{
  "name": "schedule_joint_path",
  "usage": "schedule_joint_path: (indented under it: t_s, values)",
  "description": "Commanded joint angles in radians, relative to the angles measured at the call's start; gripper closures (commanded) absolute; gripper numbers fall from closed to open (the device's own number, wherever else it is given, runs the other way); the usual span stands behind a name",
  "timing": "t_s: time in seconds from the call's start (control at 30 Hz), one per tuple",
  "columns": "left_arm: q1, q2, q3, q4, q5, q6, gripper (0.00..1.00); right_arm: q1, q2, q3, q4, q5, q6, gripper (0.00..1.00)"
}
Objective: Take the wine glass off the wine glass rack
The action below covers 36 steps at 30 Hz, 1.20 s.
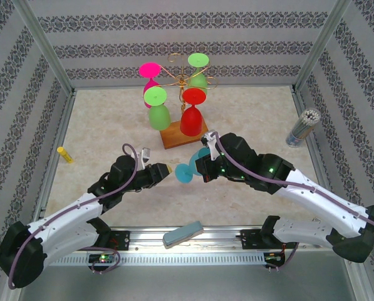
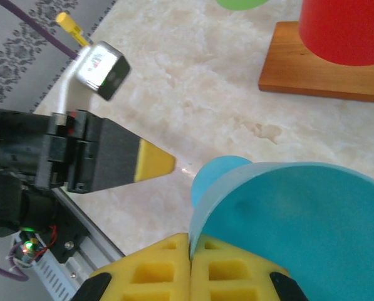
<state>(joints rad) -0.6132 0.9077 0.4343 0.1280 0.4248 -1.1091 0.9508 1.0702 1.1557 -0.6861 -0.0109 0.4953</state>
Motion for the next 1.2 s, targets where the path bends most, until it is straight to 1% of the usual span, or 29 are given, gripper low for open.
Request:
schedule_joint_path:
  t_s: [0.0,0.1,0.2,0.4,0.5,0.63,0.93,1.17]
  values:
    - [0.010,-0.038,0.088,-0.246,-0.083,0.116,0.63,-0.007,0.018,0.000,-0.036,0.065,0.001,1.00]
    - [0.010,-0.041,0.157,-0.408,-0.146,0.197,0.63,-0.007,0.042,0.003,-0.058,0.090,0.005,1.00]
    - [0.010,-0.022,0.218,-0.535,-0.194,0.257,0.64,-0.008,0.073,0.010,-0.080,0.110,0.007,1.00]
    - [0.008,-0.002,0.289,-0.715,-0.286,0.331,0.66,-0.009,0.135,0.015,-0.106,0.153,0.011,1.00]
    - [0.007,-0.002,0.313,-0.775,-0.324,0.351,0.66,-0.007,0.166,0.016,-0.109,0.163,0.011,1.00]
    - [0.007,-0.012,0.323,-0.797,-0.337,0.371,0.66,-0.008,0.196,0.015,-0.112,0.196,0.009,1.00]
    - [0.007,-0.023,0.300,-0.744,-0.308,0.367,0.65,-0.008,0.236,0.018,-0.119,0.266,-0.009,1.00]
    - [0.007,-0.020,0.296,-0.725,-0.299,0.368,0.65,-0.013,0.266,0.023,-0.118,0.272,-0.023,1.00]
